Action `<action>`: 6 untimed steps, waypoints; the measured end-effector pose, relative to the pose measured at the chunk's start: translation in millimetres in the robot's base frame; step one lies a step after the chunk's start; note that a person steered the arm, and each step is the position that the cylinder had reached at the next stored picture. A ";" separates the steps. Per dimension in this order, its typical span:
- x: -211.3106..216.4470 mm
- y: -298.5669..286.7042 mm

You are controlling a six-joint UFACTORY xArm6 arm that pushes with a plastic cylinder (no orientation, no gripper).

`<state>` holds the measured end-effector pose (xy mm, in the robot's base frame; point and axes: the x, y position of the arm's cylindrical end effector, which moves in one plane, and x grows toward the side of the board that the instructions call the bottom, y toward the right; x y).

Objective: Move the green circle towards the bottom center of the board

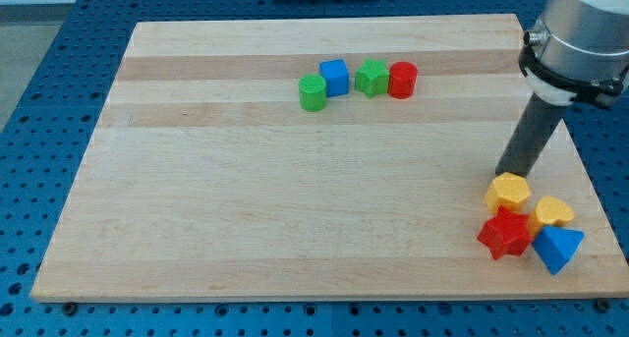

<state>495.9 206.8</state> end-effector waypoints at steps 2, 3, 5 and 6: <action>-11.3 -10.0; -27.6 -47.5; -32.0 -158.3; -33.7 -212.0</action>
<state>462.2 -5.1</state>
